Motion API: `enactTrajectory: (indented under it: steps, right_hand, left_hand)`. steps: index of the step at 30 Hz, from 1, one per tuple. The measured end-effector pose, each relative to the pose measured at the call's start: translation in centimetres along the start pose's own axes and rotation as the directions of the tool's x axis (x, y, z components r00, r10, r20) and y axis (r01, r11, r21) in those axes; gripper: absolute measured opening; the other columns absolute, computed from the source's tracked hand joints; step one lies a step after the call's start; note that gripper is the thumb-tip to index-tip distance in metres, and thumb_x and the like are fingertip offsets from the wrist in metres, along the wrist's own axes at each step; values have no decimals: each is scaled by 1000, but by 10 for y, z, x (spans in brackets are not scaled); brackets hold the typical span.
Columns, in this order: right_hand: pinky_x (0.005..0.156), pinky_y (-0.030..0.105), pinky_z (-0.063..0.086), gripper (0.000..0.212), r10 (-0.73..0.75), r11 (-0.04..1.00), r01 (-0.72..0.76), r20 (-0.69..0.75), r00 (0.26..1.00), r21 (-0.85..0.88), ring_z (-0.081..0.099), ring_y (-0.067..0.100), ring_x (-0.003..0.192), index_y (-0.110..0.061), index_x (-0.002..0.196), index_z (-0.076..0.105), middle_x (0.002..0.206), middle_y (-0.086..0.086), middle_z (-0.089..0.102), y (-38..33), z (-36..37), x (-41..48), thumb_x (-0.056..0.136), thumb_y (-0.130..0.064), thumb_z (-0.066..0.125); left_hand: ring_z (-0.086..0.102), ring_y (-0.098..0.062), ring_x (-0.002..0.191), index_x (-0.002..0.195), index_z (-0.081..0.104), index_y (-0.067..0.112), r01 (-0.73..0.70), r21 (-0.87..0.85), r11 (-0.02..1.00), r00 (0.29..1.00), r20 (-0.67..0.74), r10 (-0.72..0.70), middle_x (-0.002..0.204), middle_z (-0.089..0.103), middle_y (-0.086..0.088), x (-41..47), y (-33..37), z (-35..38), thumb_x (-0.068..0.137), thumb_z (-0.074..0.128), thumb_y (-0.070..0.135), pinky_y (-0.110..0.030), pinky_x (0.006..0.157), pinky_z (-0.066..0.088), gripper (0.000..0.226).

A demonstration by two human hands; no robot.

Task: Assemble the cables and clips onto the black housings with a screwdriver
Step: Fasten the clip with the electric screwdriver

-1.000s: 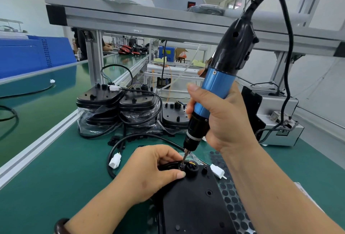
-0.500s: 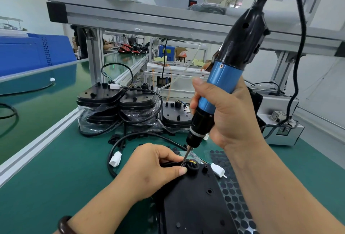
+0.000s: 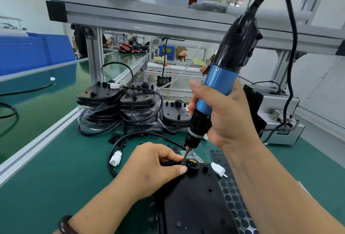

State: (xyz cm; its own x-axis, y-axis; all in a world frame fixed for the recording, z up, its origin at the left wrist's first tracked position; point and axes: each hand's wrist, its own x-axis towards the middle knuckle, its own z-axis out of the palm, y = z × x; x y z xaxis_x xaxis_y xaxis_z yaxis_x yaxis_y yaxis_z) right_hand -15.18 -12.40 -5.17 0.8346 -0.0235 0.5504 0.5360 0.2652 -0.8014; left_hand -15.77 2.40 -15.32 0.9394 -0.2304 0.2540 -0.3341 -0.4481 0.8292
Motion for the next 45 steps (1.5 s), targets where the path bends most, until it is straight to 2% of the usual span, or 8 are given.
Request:
enactTrajectory:
  steps: [8,13,19,26,45]
  right_hand:
    - [51,29,49,27,-9,1000,9,4,1000,-1,52,19,51,-21,89,53,61,-1,52,0,2,-1,73,-13,72]
    - [50,28,49,28,0,1000,0,13,1000,6,52,19,51,-19,92,53,61,-1,53,-1,2,-1,73,-12,72]
    - [51,29,48,30,-2,1000,2,16,1000,7,52,20,51,-16,96,53,61,-1,53,-1,2,-1,73,-12,72]
    - [52,29,49,29,-7,1000,7,23,1000,1,51,20,50,-16,95,52,60,-1,52,-1,2,-1,73,-12,72]
    - [49,29,48,28,-16,1000,16,18,1000,0,51,20,50,-18,91,51,58,-1,52,-1,2,-2,73,-12,72]
  left_hand:
    - [64,10,79,75,71,50,18,-5,1000,1000,3,-18,81,69,29,0,0,0,67,84,37,-8,72,46,20]
    - [64,10,79,75,73,45,38,-14,999,999,-1,-38,82,70,27,0,0,0,67,85,37,-11,75,47,16]
    - [65,8,77,72,72,50,42,-28,999,999,-5,-42,80,70,26,0,1,1,67,85,35,-13,75,48,21]
    - [66,5,77,74,75,42,61,-52,997,998,-1,-61,79,72,21,0,1,1,67,86,32,-20,81,53,16]
    - [67,2,78,77,73,44,24,-40,999,1000,2,-24,81,72,20,-1,2,1,69,84,33,-19,79,53,18]
